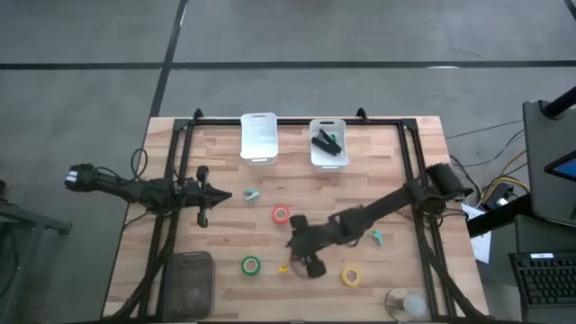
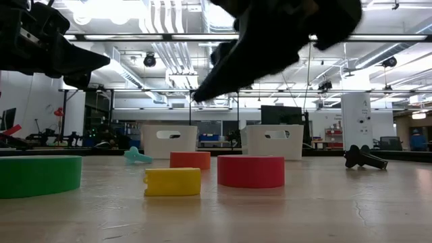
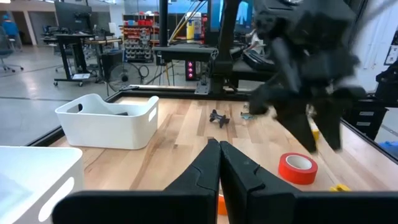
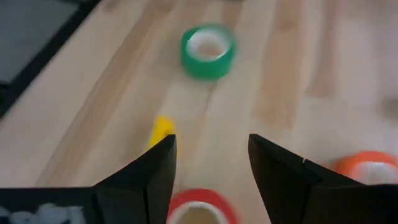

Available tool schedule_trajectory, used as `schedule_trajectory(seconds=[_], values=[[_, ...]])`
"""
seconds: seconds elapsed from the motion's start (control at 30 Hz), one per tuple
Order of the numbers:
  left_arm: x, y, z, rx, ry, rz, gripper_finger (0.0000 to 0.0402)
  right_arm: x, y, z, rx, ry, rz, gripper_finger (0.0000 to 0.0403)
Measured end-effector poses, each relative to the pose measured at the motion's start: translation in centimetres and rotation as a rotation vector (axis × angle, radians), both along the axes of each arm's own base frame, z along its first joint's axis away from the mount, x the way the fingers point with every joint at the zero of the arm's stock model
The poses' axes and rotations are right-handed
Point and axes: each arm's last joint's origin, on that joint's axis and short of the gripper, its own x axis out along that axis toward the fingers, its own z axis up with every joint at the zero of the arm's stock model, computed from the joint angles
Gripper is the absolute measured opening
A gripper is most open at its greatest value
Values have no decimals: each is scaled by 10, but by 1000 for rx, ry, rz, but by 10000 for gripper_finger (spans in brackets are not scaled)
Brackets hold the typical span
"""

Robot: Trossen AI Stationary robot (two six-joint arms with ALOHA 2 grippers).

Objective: Pick and place Stapler, Stapler remover, tape
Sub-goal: Put the yellow stapler into the right white bin

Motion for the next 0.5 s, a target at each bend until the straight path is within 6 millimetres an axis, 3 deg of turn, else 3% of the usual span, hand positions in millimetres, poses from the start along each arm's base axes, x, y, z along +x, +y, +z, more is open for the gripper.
schedule_trajectory(seconds=[0.27, 0.5], values=[[0, 0, -1, 2, 7, 0, 12, 32, 18, -20, 91, 111, 113, 196], [0, 0, -1, 3, 14, 0, 12, 35, 22, -41, 64, 172, 110, 196]])
